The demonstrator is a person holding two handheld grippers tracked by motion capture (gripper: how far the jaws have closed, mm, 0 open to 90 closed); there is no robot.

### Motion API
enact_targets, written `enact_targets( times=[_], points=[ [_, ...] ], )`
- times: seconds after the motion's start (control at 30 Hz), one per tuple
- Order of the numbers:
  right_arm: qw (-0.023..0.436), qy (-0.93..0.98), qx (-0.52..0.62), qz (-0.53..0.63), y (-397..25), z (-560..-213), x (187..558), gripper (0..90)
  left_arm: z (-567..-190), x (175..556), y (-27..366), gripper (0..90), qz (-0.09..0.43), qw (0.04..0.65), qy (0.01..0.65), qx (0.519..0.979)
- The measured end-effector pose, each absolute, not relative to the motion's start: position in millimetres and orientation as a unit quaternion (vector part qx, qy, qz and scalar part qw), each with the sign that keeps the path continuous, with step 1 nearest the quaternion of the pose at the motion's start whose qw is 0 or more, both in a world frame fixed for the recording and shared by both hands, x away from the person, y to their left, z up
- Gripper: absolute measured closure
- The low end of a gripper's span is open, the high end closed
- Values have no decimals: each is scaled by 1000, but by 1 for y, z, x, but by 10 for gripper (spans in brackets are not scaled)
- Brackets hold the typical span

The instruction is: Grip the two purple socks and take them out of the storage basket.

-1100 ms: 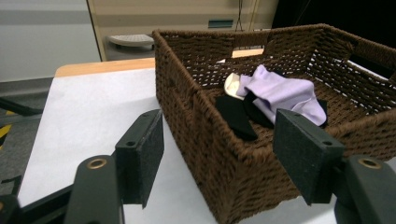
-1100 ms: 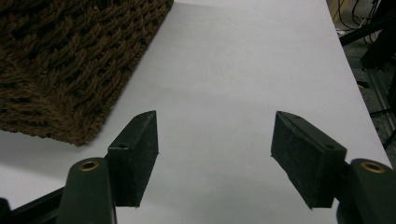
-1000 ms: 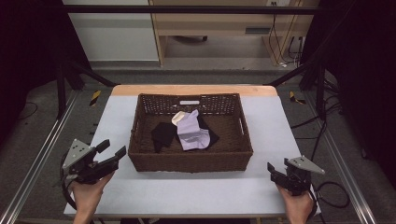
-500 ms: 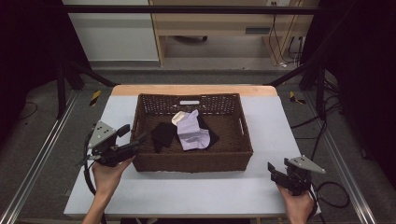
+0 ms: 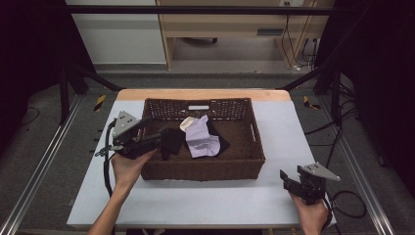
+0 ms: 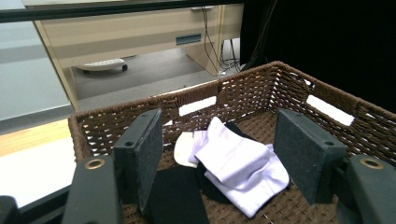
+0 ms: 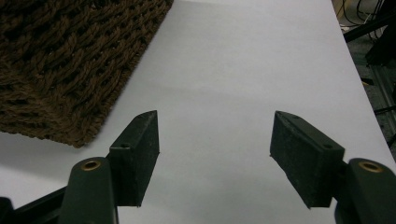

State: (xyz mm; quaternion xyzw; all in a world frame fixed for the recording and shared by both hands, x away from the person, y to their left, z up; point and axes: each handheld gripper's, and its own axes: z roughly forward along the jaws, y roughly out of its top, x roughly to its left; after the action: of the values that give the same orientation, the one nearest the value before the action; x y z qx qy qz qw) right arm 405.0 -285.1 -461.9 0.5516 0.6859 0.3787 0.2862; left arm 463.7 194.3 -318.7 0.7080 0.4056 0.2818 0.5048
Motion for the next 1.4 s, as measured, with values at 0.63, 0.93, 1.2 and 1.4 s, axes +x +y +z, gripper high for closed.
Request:
enact_targets(
  times=[0.63, 0.93, 1.2, 1.4],
  points=[
    [283, 685, 554, 379, -285, -462, 407, 330, -326, 510, 157, 365, 287, 471, 397, 734],
    [283, 686, 553, 379, -285, -462, 407, 330, -337, 530, 135, 381, 277, 446, 394, 754],
    [281, 687, 553, 377, -286, -463, 407, 330, -356, 542, 116, 379, 265, 413, 389, 780],
    [281, 688, 553, 377, -286, -463, 407, 330, -370, 546, 106, 367, 259, 377, 373, 807]
  ],
)
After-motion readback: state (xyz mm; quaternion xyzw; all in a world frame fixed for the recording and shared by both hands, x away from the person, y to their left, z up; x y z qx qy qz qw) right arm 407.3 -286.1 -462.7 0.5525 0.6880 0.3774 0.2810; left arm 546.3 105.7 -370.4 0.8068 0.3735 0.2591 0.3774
